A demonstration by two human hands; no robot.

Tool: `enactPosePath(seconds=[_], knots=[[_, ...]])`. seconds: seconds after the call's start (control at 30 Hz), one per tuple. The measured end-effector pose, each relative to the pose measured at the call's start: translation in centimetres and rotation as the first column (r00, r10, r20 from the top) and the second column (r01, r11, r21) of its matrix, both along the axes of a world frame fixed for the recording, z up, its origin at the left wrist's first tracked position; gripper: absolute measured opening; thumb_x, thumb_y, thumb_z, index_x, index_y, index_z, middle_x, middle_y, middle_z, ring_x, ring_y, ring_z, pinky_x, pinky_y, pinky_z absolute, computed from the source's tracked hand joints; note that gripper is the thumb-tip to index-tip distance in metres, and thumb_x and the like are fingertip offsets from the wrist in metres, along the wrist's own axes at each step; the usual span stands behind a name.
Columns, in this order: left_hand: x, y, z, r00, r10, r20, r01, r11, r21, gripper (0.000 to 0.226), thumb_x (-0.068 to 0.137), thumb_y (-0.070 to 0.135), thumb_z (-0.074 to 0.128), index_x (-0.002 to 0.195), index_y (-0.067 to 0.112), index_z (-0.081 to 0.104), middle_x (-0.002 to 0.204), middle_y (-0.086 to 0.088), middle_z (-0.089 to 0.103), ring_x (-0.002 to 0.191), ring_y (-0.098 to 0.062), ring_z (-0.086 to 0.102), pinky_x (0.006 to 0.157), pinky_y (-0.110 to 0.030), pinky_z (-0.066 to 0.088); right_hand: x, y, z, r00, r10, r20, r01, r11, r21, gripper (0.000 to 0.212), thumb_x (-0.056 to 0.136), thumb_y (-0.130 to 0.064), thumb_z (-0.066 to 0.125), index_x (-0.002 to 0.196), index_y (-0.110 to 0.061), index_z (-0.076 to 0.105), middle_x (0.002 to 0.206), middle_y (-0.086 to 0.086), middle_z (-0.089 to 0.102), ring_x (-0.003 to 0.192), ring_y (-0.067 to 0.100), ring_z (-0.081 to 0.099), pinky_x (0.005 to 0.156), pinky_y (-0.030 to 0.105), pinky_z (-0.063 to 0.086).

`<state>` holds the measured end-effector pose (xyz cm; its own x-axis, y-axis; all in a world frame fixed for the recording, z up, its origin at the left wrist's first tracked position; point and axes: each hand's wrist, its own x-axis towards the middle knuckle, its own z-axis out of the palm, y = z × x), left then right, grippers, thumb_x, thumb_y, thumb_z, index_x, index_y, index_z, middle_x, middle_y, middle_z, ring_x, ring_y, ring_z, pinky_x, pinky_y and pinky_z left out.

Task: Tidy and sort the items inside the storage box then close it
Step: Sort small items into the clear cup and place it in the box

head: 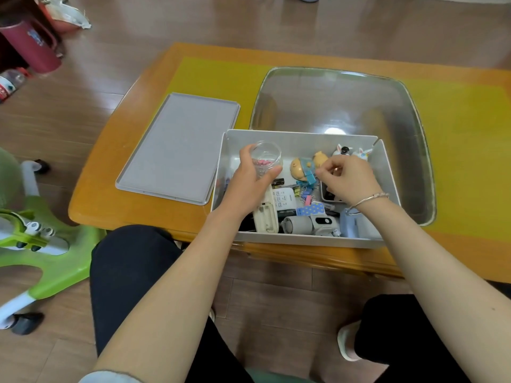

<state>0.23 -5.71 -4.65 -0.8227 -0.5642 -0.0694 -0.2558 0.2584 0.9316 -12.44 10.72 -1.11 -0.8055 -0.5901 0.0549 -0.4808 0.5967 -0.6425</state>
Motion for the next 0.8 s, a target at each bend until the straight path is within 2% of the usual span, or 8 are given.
enactPosePath(seconds=[0.07,0.2,0.27,0.37,0.43,0.5,0.67,0.8], knots=[[0.0,-0.1,0.0,1.000,0.010,-0.002,-0.010,1.000,-0.006,0.065,0.090,0.046,0.061,0.140,0.032,0.022,0.123,0.001,0.053,0.111,-0.017,0.055,0.090,-0.033,0.048,0.1,0.2,-0.1,0.999,-0.022,0.046,0.024,0.999,-0.038,0.016,0.086,-0.021,0.063,0.072,-0.012,0.065,0.060,-0.009,0.059,0.052,0.004,0.056,0.052,0.010,0.042],[0.0,-0.1,-0.1,1.000,-0.007,0.019,0.008,1.000,-0.029,0.066,0.090,0.045,0.061,0.141,0.030,0.022,0.123,-0.001,0.054,0.110,-0.018,0.055,0.091,-0.033,0.048,0.2,0.5,-0.4,0.998,-0.021,0.059,0.020,1.000,0.023,0.022,0.085,-0.020,0.065,0.065,-0.017,0.058,0.060,-0.002,0.059,0.049,-0.006,0.055,0.052,0.012,0.042],[0.0,0.0,-0.2,1.000,-0.012,0.019,0.012,1.000,-0.028,0.065,0.090,0.044,0.061,0.141,0.030,0.022,0.124,-0.002,0.055,0.110,-0.018,0.056,0.093,-0.036,0.049,0.3,0.2,-0.3,0.999,-0.016,0.050,0.012,0.997,0.070,0.023,0.083,-0.019,0.068,0.063,-0.018,0.056,0.062,0.000,0.060,0.049,0.002,0.056,0.050,0.012,0.042],[0.0,0.0,-0.2,1.000,-0.010,0.018,0.010,0.999,-0.031,0.065,0.090,0.044,0.061,0.141,0.030,0.022,0.123,-0.002,0.056,0.109,-0.018,0.057,0.092,-0.036,0.049,0.6,-1.1,-0.2,0.998,0.065,-0.015,-0.060,0.976,0.209,0.019,0.079,-0.013,0.067,0.061,-0.012,0.059,0.070,0.008,0.066,0.064,0.018,0.059,0.061,0.021,0.044],[0.0,0.0,-0.2,1.000,-0.009,0.010,0.010,0.999,-0.034,0.065,0.090,0.043,0.061,0.140,0.029,0.023,0.121,-0.002,0.056,0.107,-0.018,0.057,0.087,-0.031,0.048,0.7,-2.0,-0.2,0.994,0.100,-0.032,-0.086,0.954,0.286,0.006,0.075,-0.008,0.065,0.070,-0.006,0.063,0.081,0.012,0.067,0.078,0.024,0.062,0.073,0.027,0.046],[0.0,0.0,-0.1,1.000,-0.006,-0.004,0.005,0.999,-0.031,0.064,0.091,0.040,0.062,0.140,0.029,0.023,0.123,-0.002,0.055,0.108,-0.018,0.056,0.083,-0.026,0.046,0.7,-2.4,-0.2,0.993,0.121,-0.007,-0.112,0.939,0.325,0.010,0.072,-0.005,0.066,0.081,-0.005,0.063,0.091,0.014,0.065,0.086,0.027,0.061,0.081,0.033,0.049],[0.0,0.0,-0.1,1.000,-0.004,0.002,0.004,1.000,-0.021,0.066,0.090,0.040,0.062,0.142,0.030,0.022,0.127,-0.004,0.055,0.111,-0.019,0.056,0.091,-0.032,0.048,0.6,-2.2,-0.8,0.988,0.154,-0.011,-0.135,0.898,0.419,0.017,0.080,-0.004,0.058,0.081,-0.011,0.073,0.096,0.011,0.066,0.088,0.023,0.060,0.078,0.030,0.051],[0.0,-0.1,0.0,1.000,0.003,-0.009,-0.003,1.000,-0.015,0.066,0.090,0.039,0.062,0.142,0.030,0.022,0.126,-0.003,0.055,0.110,-0.019,0.056,0.087,-0.030,0.048,0.6,-2.3,-1.0,0.984,0.180,0.003,-0.165,0.896,0.412,0.012,0.079,-0.004,0.062,0.084,-0.012,0.069,0.105,0.011,0.063,0.092,0.026,0.061,0.083,0.034,0.051]])
